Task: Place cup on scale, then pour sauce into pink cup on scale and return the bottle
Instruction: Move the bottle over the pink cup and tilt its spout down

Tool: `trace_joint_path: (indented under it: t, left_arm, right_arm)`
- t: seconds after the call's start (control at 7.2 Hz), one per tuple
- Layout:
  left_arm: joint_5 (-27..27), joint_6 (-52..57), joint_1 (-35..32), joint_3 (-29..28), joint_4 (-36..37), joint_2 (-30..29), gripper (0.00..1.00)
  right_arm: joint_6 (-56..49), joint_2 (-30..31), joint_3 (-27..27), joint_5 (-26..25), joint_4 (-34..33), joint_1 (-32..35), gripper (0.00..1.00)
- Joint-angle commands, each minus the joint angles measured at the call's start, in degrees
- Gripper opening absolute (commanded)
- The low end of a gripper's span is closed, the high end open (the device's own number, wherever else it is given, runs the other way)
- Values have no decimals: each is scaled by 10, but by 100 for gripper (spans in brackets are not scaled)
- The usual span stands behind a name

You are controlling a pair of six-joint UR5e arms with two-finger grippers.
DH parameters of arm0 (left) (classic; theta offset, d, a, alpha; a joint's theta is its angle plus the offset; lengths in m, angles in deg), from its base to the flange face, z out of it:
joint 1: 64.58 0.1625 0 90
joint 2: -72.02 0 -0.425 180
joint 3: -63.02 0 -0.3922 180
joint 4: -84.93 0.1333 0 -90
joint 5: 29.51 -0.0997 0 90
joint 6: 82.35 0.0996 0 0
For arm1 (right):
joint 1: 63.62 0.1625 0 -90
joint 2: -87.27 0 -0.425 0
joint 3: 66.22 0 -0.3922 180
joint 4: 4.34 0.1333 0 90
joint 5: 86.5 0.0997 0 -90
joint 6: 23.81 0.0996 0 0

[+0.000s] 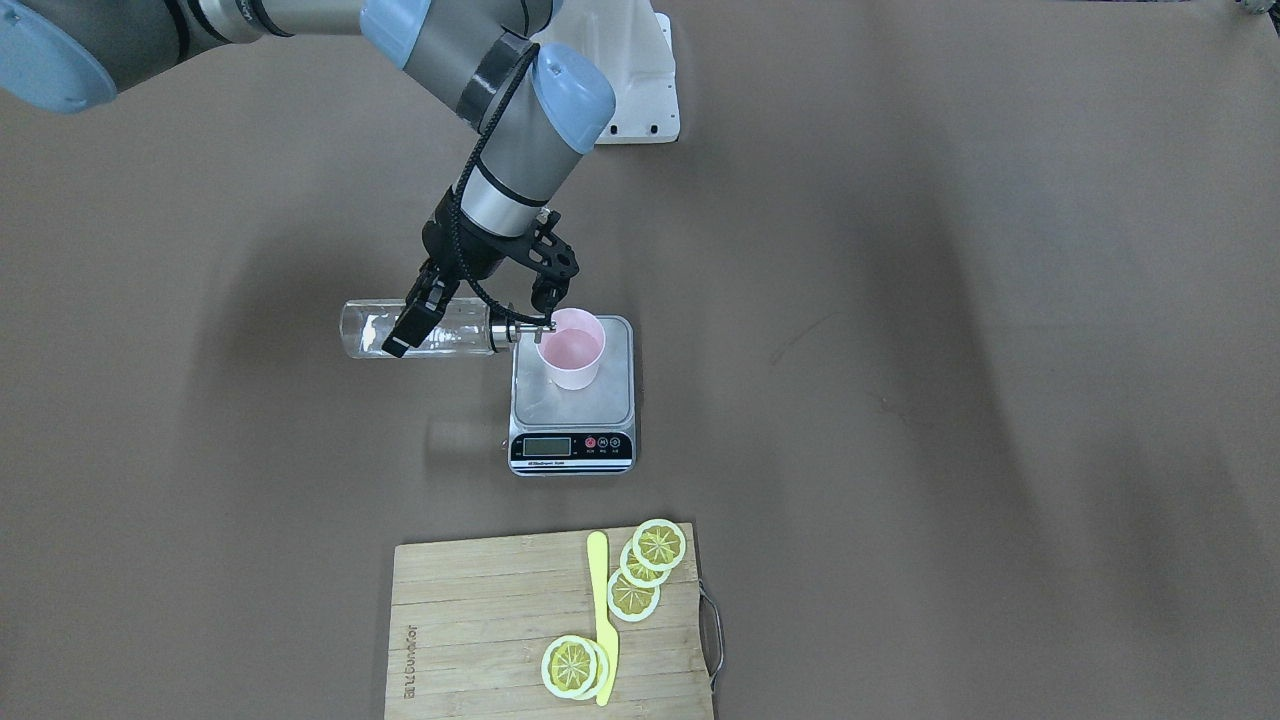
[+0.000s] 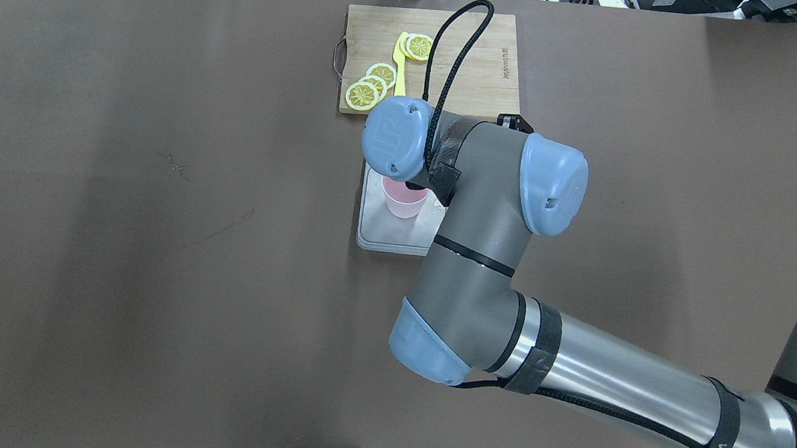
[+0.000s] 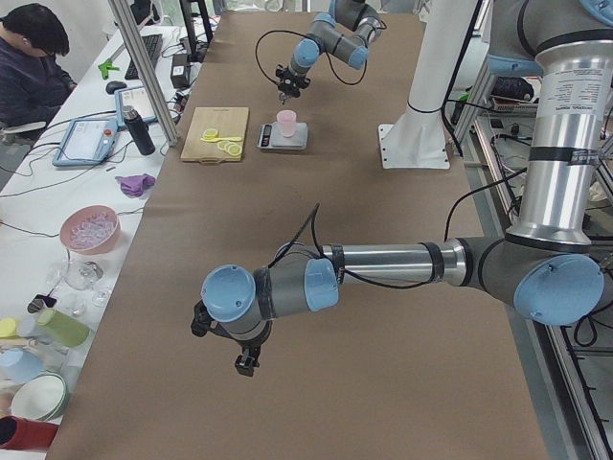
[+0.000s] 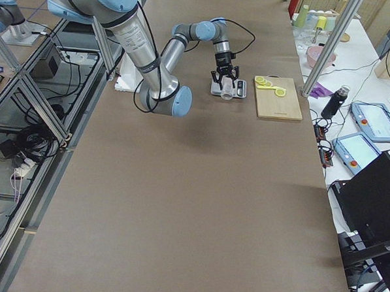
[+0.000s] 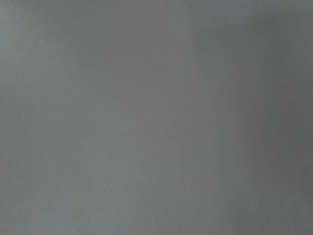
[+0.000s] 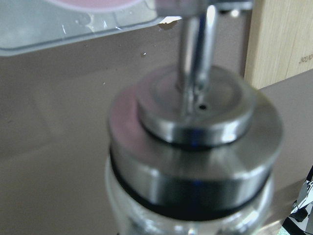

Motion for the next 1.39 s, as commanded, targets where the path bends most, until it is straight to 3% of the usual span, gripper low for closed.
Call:
trace_joint_path:
  t: [0.0,0.69,0.97,1.25]
  left_arm:
    - [0,1,0,0,0,0,98]
    - [2,1,0,1,0,4,98]
    - [2,1,0,2,0,4,98]
    - [1,1,0,3,0,4,98]
  right_arm:
    - [-7,-12,1,-5,-32,0,0]
    - [-26,-15,2,-41,-60,-1,0]
    - [-31,-30,3,-46,-108,-1,0]
    - [-31,-61,44,-46,-110,-2,0]
